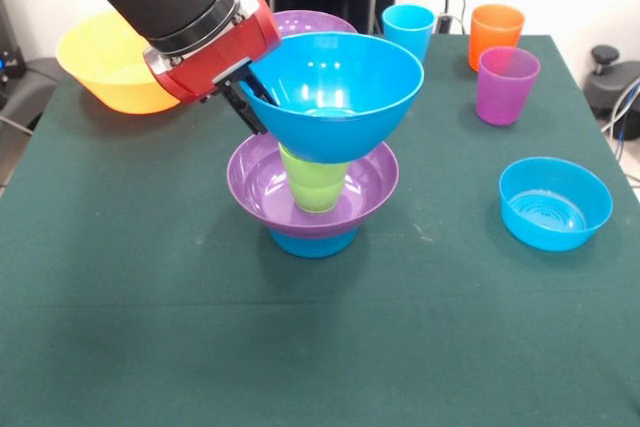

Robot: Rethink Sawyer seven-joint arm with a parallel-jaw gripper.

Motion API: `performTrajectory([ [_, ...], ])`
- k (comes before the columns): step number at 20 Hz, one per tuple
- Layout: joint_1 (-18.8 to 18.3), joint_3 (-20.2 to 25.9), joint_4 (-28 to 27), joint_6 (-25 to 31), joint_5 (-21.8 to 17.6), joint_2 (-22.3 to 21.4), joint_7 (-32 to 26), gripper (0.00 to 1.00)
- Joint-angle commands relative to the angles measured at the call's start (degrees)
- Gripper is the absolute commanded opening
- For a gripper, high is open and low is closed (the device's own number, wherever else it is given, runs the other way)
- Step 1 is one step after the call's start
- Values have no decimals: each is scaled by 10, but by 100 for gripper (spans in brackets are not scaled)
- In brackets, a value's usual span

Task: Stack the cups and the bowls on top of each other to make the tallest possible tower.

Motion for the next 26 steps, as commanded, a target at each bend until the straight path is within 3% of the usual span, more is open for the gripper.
performTrajectory([
  [1, 3, -33, 14, 37, -45, -9, -201, 0],
  [12, 2, -39, 20, 62, -48, -25, -202, 0],
  [26, -16, -40, 45, 39, -52, -22, -203, 0],
])
